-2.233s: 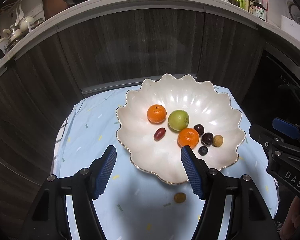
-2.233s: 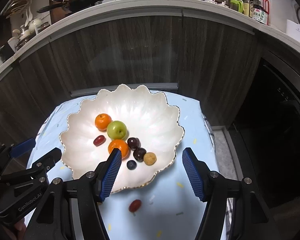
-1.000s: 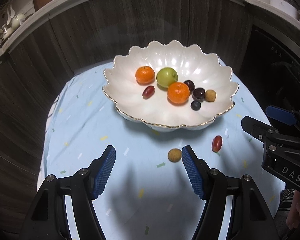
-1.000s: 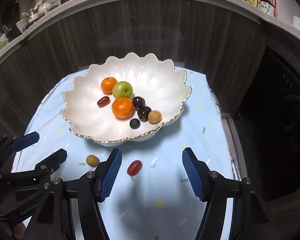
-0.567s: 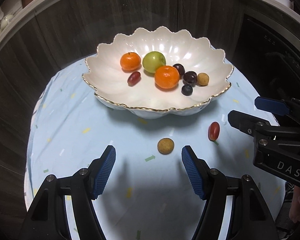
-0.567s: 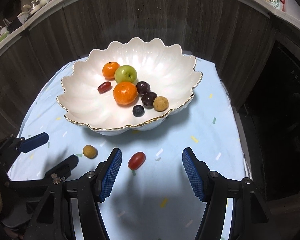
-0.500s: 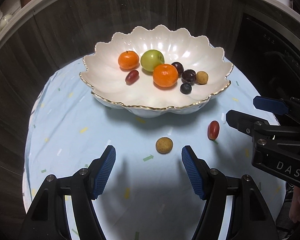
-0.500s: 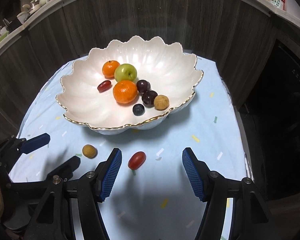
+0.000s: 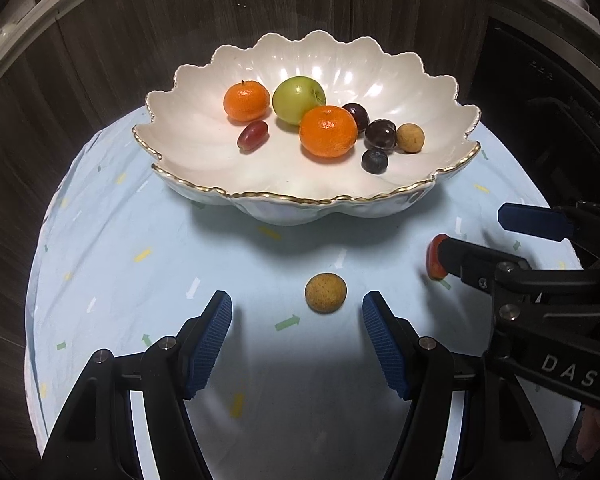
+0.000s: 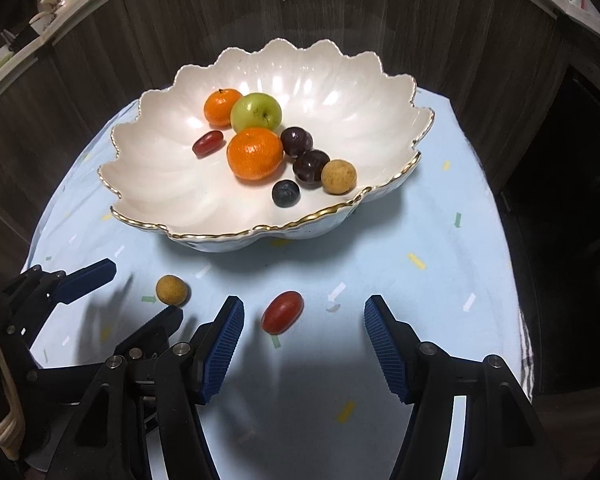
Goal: Organize fruits
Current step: 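Grasp the brown longan with the left tool while the right tool grasps the small red grape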
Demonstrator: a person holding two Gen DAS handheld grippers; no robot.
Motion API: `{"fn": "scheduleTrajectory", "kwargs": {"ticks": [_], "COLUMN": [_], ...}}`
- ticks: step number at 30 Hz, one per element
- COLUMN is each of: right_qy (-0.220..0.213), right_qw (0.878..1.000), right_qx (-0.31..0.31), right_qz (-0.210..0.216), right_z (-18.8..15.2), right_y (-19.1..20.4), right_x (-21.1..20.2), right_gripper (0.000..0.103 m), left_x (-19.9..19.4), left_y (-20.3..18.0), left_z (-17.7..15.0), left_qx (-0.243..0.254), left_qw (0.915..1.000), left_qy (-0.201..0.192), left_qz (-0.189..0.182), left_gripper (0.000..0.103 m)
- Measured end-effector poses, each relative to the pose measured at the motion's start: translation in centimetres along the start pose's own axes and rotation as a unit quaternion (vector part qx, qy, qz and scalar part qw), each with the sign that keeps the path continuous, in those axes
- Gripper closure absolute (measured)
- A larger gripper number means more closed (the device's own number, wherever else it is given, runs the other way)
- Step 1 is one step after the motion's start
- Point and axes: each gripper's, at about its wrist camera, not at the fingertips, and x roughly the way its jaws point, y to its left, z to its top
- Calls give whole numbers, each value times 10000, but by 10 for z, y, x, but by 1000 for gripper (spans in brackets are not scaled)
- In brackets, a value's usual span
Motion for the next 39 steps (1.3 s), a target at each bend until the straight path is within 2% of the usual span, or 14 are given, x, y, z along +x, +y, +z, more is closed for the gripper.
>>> {"fn": "scheduleTrajectory", "kwargs": {"ticks": [8,11,14,19,22,24,26,39], "right_qy": [132,194,237,306,337,335,334,294], "right_qw": [9999,9997,9995,9990,9986,9985,9985,9989], "right_qx": [13,-3,16,96,117,130,124,142], "right_qz": [81,124,184,312,392,407,406,347], "right_z": [0,0,-1,-1,-2,-2,-2,-3], "right_y": [2,4,4,2,1,2,2,1], "right_x": [13,18,21,26,27,27,27,21], "right_gripper": [40,45,49,69,79,79,79,80], "left_x": [11,16,16,17,17,17,17,12], "left_y": [-1,-2,-4,-8,-12,-14,-15,-12], "left_z": [2,1,1,1,1,1,2,3], "left_qx": [-17,4,27,65,102,132,128,70], "left_qw": [10000,10000,10000,9999,9998,9997,9997,9999], "left_qy": [15,61,28,-24,-36,-40,-29,-28], "left_qz": [-33,-58,-54,-90,-153,-181,-186,-126], "left_gripper": [43,49,50,59,69,76,79,79]}}
